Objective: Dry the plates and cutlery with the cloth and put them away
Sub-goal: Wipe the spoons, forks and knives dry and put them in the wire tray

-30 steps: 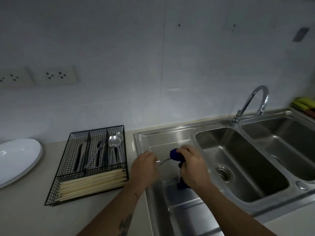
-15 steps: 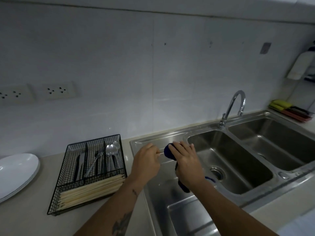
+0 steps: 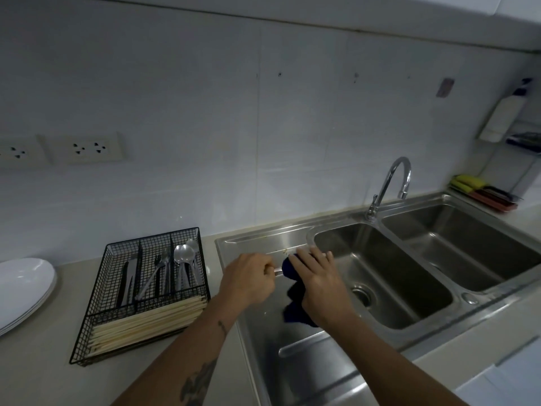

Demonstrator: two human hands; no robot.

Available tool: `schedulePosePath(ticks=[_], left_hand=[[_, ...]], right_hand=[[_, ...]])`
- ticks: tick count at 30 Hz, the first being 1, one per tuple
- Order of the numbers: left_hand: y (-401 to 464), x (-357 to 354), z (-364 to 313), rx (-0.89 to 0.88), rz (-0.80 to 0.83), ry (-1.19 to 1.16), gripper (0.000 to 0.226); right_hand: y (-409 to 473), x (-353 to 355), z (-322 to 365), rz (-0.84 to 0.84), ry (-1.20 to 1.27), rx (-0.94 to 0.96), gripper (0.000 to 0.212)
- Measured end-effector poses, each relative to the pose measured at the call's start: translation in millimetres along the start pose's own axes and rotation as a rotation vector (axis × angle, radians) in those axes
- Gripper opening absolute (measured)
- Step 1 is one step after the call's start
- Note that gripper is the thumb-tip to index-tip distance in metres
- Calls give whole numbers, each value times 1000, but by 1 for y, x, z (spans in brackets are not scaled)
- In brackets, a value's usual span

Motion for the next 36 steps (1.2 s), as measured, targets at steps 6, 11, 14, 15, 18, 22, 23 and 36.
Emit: schedulePosePath(ticks=[6,11,14,15,18,22,23,36], left_hand=[[-13,-9,25,37,66,-151,22],[-5,-23,10,37,289,-499,25],[1,-29,3,62,318,-600,20],[2,-32,3,76,320,-611,19],[4,-44,8,137,326,-614,17],[9,-42,21,245,135,-768,12],[12,-39,21,248,95,-775,13],[21,-21,1,325,-144,-1289,11]], right_hand=[[-7,-8,-26,1,163,-88,66],[0,4,-16,-76,218,-39,55],[-1,6,-19,-46,177,-4,52],[-3,5,-22,-37,162,0,52],[-11,4,-43,-13,208,-115,59],[-22,14,-67,-34,400,-363,58],[-22,16,-68,-24,458,-396,56],[4,-5,6,93,220,-226,60]])
Point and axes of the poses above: each hand's wrist, its own y-axis towards the middle knuckle, its own x-axis out of the back of the hand, z = x × y, the point moved 6 cm from there along y, towards the middle knuckle, and after that the axes turned 15 degrees about z, right-handed, at the moved point
